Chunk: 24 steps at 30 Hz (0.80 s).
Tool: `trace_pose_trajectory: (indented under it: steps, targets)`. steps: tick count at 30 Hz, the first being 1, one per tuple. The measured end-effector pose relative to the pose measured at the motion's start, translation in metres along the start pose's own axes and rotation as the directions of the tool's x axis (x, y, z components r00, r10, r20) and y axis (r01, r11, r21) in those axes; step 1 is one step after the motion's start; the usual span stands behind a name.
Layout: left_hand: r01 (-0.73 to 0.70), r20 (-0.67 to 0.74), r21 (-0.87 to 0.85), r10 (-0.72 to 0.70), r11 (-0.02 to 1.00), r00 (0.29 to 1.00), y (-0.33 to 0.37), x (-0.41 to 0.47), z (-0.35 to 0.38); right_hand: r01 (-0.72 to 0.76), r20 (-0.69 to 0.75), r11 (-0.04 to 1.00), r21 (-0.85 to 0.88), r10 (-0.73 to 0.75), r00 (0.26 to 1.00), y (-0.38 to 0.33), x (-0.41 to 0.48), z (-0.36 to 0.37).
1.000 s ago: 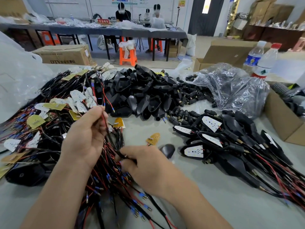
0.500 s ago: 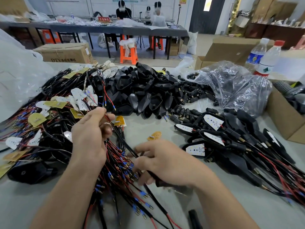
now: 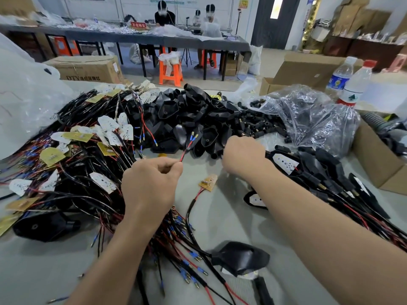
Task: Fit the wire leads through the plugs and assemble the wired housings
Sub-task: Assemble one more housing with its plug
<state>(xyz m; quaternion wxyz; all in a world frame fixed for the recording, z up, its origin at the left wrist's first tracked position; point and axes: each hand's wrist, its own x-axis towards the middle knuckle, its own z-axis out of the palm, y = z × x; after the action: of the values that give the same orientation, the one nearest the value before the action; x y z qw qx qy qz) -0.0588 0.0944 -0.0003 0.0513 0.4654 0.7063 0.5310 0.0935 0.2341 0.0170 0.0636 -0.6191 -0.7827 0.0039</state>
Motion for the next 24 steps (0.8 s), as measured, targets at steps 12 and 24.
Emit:
trace_pose_trajectory:
  steps: [12,24]
  targets:
    - [-0.291,-0.133,0.283,0.337,0.914,0.932,-0.002,-0.007,0.004,-0.004,-0.119,0.839,0.544,0.082,0.99,-0.007,-0.013,0.004]
    - [-0.166,0.058,0.305,0.155,0.938,0.986,-0.009,-0.006,0.013,-0.088,0.126,-0.269,0.959,0.129,0.984,-0.003,-0.078,0.022]
